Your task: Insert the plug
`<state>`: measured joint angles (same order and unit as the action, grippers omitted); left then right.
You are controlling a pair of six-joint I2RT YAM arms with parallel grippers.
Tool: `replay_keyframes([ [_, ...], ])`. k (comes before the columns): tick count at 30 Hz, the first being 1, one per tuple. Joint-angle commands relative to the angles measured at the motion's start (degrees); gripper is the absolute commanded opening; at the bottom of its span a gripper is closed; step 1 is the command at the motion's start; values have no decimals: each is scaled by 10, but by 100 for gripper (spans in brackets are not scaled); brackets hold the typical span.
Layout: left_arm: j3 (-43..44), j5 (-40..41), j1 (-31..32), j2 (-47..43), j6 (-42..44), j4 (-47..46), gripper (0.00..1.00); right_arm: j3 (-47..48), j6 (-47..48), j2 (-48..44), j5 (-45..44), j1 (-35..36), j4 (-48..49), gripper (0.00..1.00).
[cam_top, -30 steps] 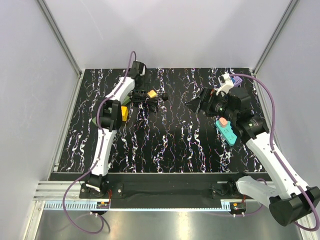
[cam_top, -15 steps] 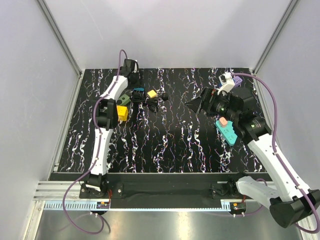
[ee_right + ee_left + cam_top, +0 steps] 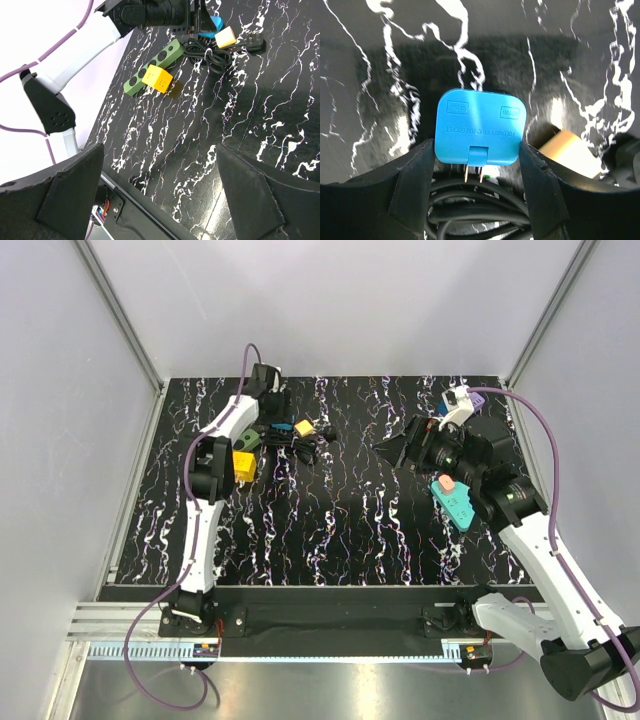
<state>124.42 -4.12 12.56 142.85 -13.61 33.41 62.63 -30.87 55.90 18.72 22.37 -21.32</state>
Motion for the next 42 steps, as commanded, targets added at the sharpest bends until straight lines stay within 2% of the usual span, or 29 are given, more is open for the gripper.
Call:
replay_keyframes([
  [1,-30,-8,15,-53,24,18,49,19,-6,-15,-13,0,6,100],
  [13,-81,16,28,-157,30,18,46,8,-29,-16,-16,0,4,100],
  [18,-100,15,34,-198,33,18,46,0,-18,-9,-32,0,0,100],
  [22,-149,12,41,-256,34,17,46,11,16,3,-62,0,-32,100],
  [23,-157,12,43,-263,35,7,47,16,20,10,-68,0,-40,100],
  [24,-161,13,47,-267,38,5,52,22,22,12,-68,0,-51,100],
  [27,-147,21,50,-252,51,6,68,21,18,11,-55,0,-53,100],
  [30,-108,33,50,-213,57,13,72,12,3,8,-46,0,-49,100],
  [34,-60,39,49,-137,73,24,83,9,4,6,-39,0,-45,100],
  [42,13,90,41,-47,76,54,85,33,33,16,-32,0,-43,100],
])
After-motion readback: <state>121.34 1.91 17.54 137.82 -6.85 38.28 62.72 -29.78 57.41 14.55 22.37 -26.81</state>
